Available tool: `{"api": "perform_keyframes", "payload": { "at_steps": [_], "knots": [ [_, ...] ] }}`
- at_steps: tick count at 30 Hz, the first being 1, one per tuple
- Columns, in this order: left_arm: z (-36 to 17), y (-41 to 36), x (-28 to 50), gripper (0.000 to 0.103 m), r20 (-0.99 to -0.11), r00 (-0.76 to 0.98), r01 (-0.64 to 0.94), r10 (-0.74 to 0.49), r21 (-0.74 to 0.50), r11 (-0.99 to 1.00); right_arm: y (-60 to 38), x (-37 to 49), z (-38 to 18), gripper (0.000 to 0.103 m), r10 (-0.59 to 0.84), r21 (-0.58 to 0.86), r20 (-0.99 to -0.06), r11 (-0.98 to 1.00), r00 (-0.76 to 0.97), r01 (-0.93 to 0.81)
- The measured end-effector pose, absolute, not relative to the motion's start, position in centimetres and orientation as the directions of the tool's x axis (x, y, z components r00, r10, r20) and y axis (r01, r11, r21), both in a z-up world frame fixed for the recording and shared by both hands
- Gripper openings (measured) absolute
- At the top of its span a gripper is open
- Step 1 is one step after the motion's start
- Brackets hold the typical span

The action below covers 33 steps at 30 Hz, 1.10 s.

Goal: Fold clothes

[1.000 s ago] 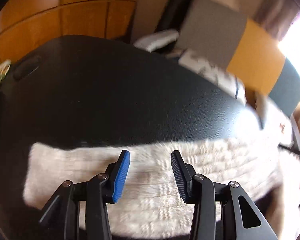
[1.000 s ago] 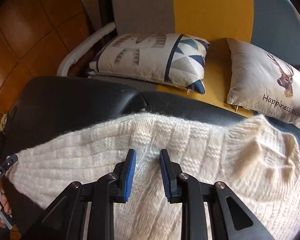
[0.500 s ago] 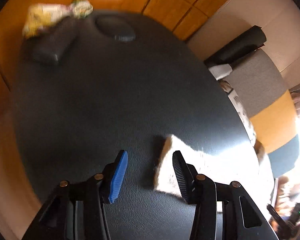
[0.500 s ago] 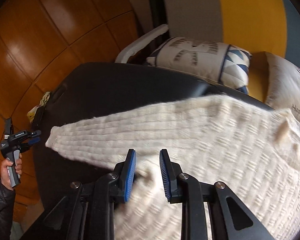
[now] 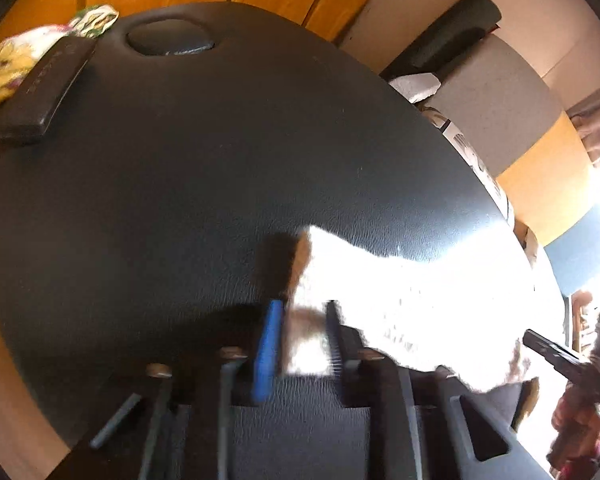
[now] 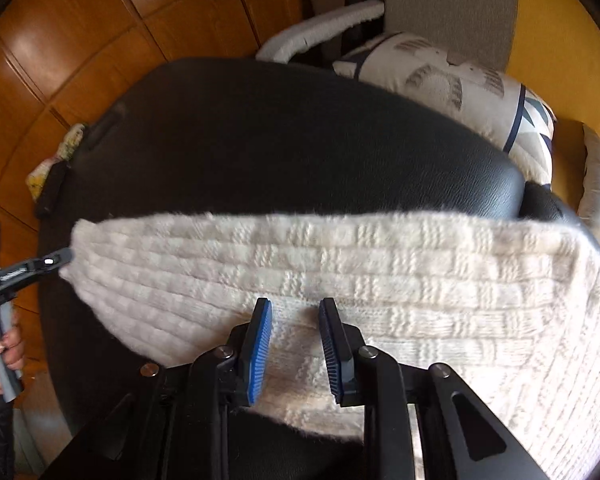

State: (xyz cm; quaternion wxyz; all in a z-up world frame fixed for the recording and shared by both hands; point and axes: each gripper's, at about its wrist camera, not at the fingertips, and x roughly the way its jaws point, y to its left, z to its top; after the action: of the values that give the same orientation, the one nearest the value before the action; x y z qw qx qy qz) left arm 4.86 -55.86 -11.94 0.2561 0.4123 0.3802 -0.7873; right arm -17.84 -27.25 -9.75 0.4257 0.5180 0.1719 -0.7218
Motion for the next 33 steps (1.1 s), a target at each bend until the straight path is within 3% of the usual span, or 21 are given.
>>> {"api": "perform_keyframes", "payload": {
  "at_steps": [4, 13, 17, 19, 22, 29, 33],
  "knots": [
    [-12.5, -55.4, 7.0, 0.005, -0.83, -0.541, 0.754, -0.136, -0.407, -0.516, -27.6, -17.7, -9.9, 0.029, -0.437, 0.191, -0.892, -0.594, -0.115, 0.781],
    [-12.6, -54.9, 7.6, 0.007, -0.838, -0.511, 0.797, -0.192, -0.378, -0.47, -28.4, -16.4, -9.7, 0.032, -0.428, 0.139, -0.884, -0.627, -0.189, 0.767],
    [-11.1, -54.0, 8.1, 0.033, -0.827, -0.512, 0.796, -0.231, -0.357, -0.488, -24.6, -15.8, -7.5, 0.032, -0.52, 0.253, -0.838, -0.641, -0.168, 0.725],
    [-10.3, -53.1, 8.2, 0.038, -0.816, -0.524, 0.786, -0.243, -0.354, -0.507, -20.8, -15.4, -6.6, 0.033, -0.568, 0.326, -0.806, -0.662, -0.167, 0.675],
    [-9.0, -49.9, 7.5, 0.053, -0.783, -0.589, 0.718, -0.201, -0.393, -0.575, -14.3, -14.9, -6.0, 0.04, -0.588, 0.391, -0.785, -0.714, -0.194, 0.581],
    [-6.2, -38.2, -0.6, 0.057, -0.725, -0.688, 0.443, 0.034, -0.456, -0.772, 1.7, -11.6, -7.0, 0.071, -0.417, 0.315, -0.86, -0.887, -0.294, 0.338],
    [-6.0, -28.3, -3.2, 0.057, -0.724, -0.66, 0.221, 0.203, -0.445, -0.868, 9.4, -8.5, -7.9, 0.071, -0.344, 0.289, -0.883, -0.934, -0.318, 0.21]
  ]
}}
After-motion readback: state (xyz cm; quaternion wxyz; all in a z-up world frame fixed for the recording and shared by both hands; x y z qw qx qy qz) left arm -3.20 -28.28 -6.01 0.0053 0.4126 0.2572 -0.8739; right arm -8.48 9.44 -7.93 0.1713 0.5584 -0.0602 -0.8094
